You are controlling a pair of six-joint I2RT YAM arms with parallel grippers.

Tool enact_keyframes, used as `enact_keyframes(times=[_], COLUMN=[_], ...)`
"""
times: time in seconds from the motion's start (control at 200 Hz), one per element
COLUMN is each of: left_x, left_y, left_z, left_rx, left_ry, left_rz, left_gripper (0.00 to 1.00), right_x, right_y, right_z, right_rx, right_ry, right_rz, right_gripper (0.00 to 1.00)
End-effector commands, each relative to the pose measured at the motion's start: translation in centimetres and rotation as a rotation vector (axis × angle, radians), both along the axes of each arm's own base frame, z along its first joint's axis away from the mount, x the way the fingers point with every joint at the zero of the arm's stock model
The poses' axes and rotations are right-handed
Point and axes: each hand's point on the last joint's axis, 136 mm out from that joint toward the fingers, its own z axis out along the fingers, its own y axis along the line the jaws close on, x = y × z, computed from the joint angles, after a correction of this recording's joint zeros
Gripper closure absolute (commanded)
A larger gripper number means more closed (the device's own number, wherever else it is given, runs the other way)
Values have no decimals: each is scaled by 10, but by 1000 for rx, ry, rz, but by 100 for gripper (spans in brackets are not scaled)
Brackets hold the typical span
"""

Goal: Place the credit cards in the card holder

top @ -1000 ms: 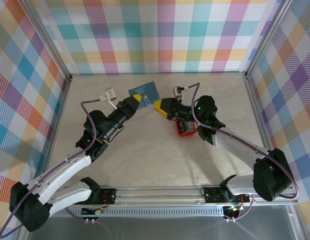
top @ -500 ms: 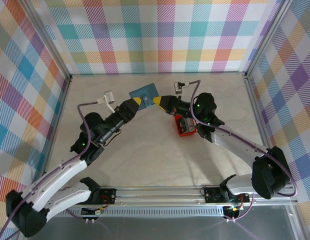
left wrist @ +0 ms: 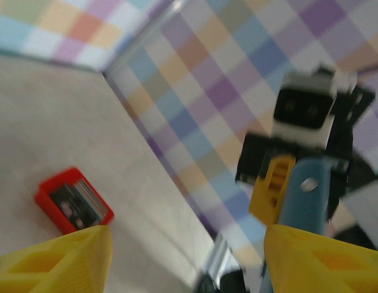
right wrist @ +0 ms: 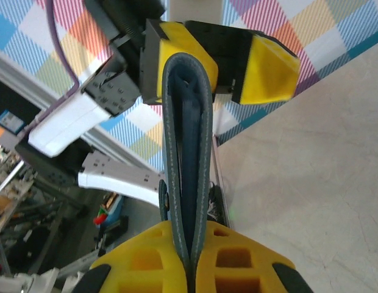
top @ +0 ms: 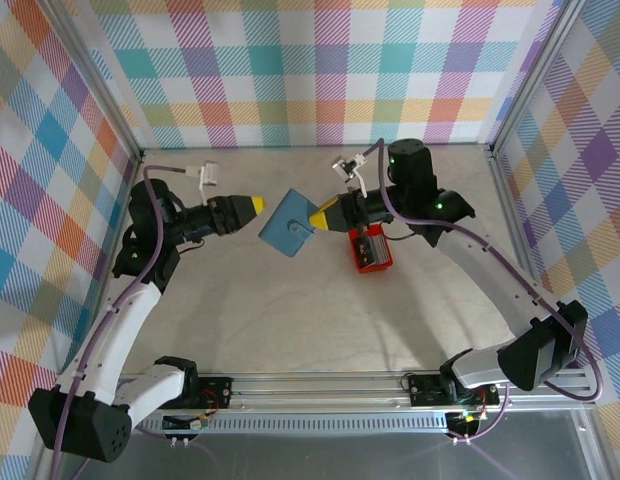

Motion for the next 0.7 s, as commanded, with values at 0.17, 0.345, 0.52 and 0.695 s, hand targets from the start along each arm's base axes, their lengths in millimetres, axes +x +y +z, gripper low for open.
enact_keyframes(times=[0.17, 0.345, 0.52, 0.695], left_x=[-58, -62, -58, -65], left_y=[-21, -24, -23, -34], left_z=[19, 12, -10, -14], left_rx=[-62, -54, 18, 17], left_ry=[-104, -75, -30, -28], left_rz=[-275, -290, -270, -332], left_gripper=[34, 37, 37, 61], right_x=[-19, -21, -20, -19], right_y=[7, 14, 18, 23], right_z=[-13, -13, -11, -11], right_rx=[-59, -60, -57, -67], right_ry=[35, 42, 39, 44], right_rz=[120, 145, 159, 166], right_gripper=[100, 100, 100, 100])
